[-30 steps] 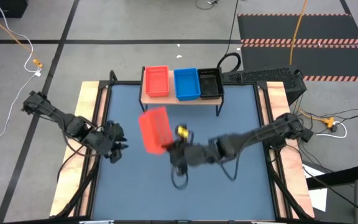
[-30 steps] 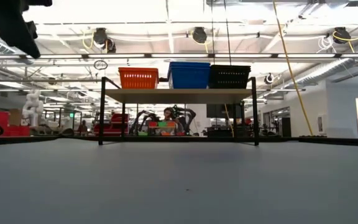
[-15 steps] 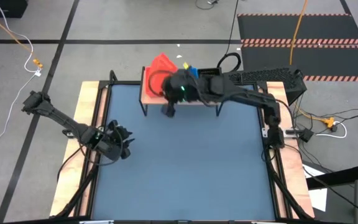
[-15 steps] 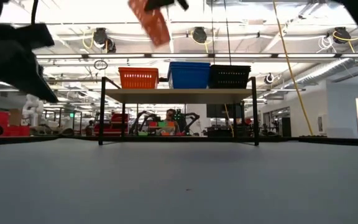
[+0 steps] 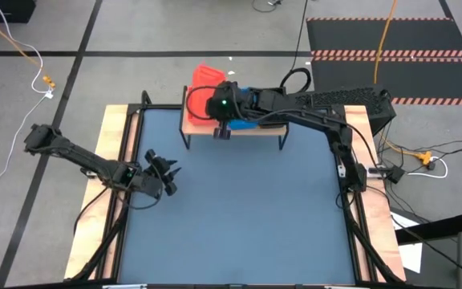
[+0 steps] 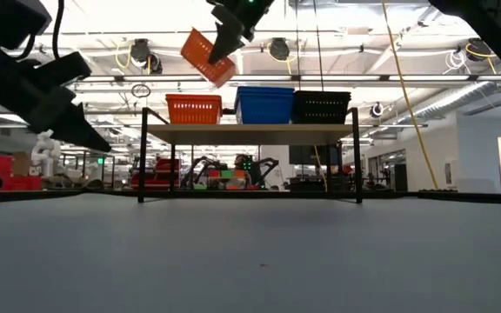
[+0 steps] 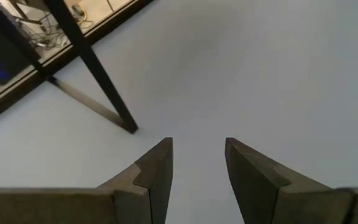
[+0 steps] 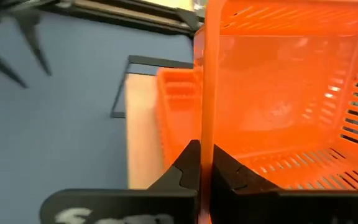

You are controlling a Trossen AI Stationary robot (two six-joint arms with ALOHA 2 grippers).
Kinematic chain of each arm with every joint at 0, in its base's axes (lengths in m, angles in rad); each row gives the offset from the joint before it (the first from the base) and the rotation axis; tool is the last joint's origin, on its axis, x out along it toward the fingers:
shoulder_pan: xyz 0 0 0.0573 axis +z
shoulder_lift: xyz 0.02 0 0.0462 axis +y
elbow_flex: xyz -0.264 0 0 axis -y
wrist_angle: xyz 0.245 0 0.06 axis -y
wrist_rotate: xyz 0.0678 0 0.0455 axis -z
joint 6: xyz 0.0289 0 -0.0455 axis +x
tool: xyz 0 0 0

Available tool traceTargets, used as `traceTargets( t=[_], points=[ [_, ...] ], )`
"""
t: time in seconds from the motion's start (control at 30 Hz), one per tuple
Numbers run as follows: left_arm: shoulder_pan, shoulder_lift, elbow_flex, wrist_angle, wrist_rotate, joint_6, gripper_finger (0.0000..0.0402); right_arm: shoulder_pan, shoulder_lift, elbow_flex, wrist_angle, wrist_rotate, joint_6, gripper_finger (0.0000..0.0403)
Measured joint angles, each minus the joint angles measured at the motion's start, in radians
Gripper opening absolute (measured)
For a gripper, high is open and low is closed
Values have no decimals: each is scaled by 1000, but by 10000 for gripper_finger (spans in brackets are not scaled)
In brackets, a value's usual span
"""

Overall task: Stack baskets on shelf by color
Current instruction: Stack the orange basket on top of the orange basket on the shelf

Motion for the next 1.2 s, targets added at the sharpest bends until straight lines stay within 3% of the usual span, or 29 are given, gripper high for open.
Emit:
traceTargets(
  t=[0.47,0.67,0.87,1.2],
  points=[
    [75,0,-56,25,-52,-60,150,12,-2,-1,123,-52,-43,0],
    [133,0,-127,137,-66,-67,150,6,-2,-1,130,-51,-47,0],
    [164,0,-181,247,-59,-22,150,6,-1,-76,210,-81,-68,0],
    [164,0,-184,250,-51,-11,150,0,-1,-146,263,-77,-74,0]
  ],
)
